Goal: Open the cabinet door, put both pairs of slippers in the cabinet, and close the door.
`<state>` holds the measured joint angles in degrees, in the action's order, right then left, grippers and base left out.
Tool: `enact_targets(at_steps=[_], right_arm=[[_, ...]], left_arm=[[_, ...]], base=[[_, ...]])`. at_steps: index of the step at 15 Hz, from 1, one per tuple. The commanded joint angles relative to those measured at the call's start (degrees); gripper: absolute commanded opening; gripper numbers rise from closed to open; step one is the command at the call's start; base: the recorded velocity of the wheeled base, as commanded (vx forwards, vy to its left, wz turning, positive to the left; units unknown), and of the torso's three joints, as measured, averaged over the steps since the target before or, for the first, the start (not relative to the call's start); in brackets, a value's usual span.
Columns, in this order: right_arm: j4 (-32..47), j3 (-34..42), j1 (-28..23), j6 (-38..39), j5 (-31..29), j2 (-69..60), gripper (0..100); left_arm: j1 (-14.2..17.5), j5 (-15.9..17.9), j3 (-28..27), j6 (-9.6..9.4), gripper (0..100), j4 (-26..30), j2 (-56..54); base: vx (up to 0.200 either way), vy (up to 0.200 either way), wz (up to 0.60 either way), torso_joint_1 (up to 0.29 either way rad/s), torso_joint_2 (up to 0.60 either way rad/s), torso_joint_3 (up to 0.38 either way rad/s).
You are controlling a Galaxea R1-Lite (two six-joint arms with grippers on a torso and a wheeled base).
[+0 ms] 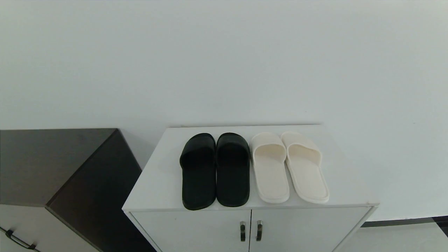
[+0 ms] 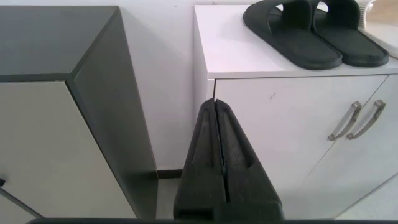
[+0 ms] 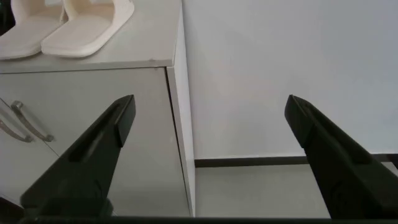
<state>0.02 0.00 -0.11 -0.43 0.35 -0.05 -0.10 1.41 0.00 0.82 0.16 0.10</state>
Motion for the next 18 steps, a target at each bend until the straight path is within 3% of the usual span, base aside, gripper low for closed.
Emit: enact_targets(at_steps=[1, 4, 6, 7, 9, 11, 13, 15, 18], right_arm=[[0.0, 0.0, -0.1, 0.0, 0.0, 0.0, 100], [-0.1, 0.0, -0.1, 0.1, -0.8, 0.0, 100], [-2.4, -4.4, 0.2, 1.1, -2.6, 0.7, 100], [0.4, -12.7, 1.4, 5.2, -1.0, 5.7, 100], [3.4, -12.2, 1.3, 3.3, 10.9, 16.0, 100], [-1.1, -12.4, 1.8, 3.1, 14.1, 24.8, 100], [-13.3, -12.6, 7.9, 0.0, 14.0, 40.0, 100], [-16.3, -16.0, 16.3, 2.3, 12.6, 46.4, 100], [-20.7, -22.7, 35.7, 14.3, 0.2, 58.3, 100]], left_arm=[[0.0, 0.0, 0.0, 0.06, 0, 0.0, 0.0], [0.0, 0.0, 0.0, -0.03, 0, 0.0, 0.0], [0.0, 0.0, 0.0, -0.29, 0, 0.0, 0.0], [0.0, 0.1, 0.0, -0.2, 0, 0.0, 0.0], [0.0, 0.1, 0.0, -0.29, 0, 0.0, 0.0], [0.0, 0.1, 0.0, -0.29, 0, 0.0, 0.0], [0.0, 0.1, 0.0, -0.29, 0, 0.0, 0.0], [0.0, 0.0, 0.0, -0.29, 0, 0.0, 0.0], [0.0, 0.0, 0.0, -0.29, 0, 0.0, 0.0]], base=[[0.0, 0.0, 0.0, 0.0, 0.0, 0.0], [0.0, 0.0, 0.0, 0.0, 0.0, 0.0], [0.0, 0.0, 0.0, 0.0, 0.0, 0.0], [0.0, 0.0, 0.0, 0.0, 0.0, 0.0], [0.0, 0.0, 0.0, 0.0, 0.0, 0.0], [0.0, 0.0, 0.0, 0.0, 0.0, 0.0], [0.0, 0.0, 0.0, 0.0, 0.0, 0.0], [0.0, 0.0, 0.0, 0.0, 0.0, 0.0], [0.0, 0.0, 0.0, 0.0, 0.0, 0.0]])
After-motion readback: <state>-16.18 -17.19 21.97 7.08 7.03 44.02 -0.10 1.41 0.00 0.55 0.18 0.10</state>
